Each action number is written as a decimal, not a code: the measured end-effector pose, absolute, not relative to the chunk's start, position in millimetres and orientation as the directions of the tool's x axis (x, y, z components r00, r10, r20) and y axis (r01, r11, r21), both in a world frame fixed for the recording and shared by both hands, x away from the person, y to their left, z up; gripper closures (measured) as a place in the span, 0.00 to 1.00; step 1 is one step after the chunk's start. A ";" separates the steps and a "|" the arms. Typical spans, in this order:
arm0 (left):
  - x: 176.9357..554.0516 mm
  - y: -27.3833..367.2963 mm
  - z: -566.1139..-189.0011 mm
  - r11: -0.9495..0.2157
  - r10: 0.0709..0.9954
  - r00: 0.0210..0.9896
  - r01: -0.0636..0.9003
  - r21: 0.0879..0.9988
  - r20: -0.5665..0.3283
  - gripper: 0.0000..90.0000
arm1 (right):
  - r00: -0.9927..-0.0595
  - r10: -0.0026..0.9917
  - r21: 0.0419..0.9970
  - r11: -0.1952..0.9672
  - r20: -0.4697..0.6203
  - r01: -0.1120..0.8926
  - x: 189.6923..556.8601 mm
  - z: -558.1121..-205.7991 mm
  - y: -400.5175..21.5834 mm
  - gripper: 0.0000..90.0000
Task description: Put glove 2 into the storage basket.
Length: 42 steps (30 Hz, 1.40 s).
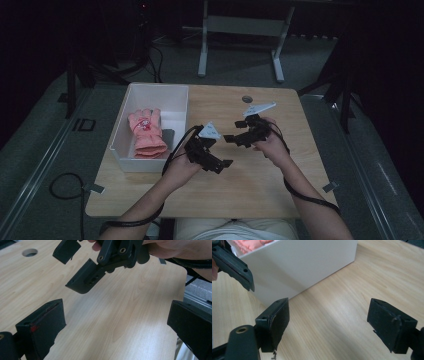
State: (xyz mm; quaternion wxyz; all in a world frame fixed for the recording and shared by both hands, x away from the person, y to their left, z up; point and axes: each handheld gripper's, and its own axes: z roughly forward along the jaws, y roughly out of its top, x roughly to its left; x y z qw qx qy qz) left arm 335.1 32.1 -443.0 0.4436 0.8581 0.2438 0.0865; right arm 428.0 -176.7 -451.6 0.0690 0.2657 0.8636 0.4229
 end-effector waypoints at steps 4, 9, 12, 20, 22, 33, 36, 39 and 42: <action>331.0 23.0 -454.7 -0.513 0.475 0.878 0.331 0.792 -0.059 0.01 | -0.849 0.518 0.756 0.513 0.106 0.408 423.7 -464.4 -183.9 0.19; 329.4 18.0 -470.5 -0.524 0.464 0.883 0.334 0.784 -0.066 0.01 | -0.842 0.527 0.753 0.508 0.112 0.419 420.2 -474.9 -193.6 0.19; 327.3 15.8 -478.6 -0.522 0.452 0.890 0.321 0.790 -0.063 0.01 | -0.841 0.530 0.752 0.509 0.111 0.420 418.8 -482.6 -200.0 0.19; 321.8 10.7 -501.3 -0.535 0.439 0.896 0.322 0.781 -0.069 0.01 | -0.823 0.554 0.746 0.493 0.127 0.448 415.2 -500.3 -219.4 0.19; 321.3 10.8 -506.1 -0.541 0.436 0.897 0.322 0.777 -0.068 0.01 | -0.818 0.561 0.746 0.490 0.127 0.452 413.7 -502.2 -224.1 0.19; 322.2 11.8 -527.1 -0.538 0.435 0.897 0.331 0.775 -0.081 0.01 | -0.791 0.598 0.739 0.473 0.131 0.480 406.9 -515.2 -247.5 0.19; 322.0 12.7 -533.8 -0.540 0.429 0.900 0.327 0.776 -0.081 0.01 | -0.789 0.599 0.745 0.464 0.135 0.480 404.0 -519.6 -255.0 0.19; 321.0 13.0 -538.0 -0.542 0.423 0.903 0.317 0.779 -0.073 0.01 | -0.780 0.609 0.749 0.447 0.145 0.489 401.7 -523.5 -263.0 0.18; 321.2 14.6 -543.2 -0.527 0.424 0.901 0.327 0.784 -0.091 0.01 | -0.768 0.622 0.753 0.431 0.151 0.497 400.3 -526.7 -270.4 0.18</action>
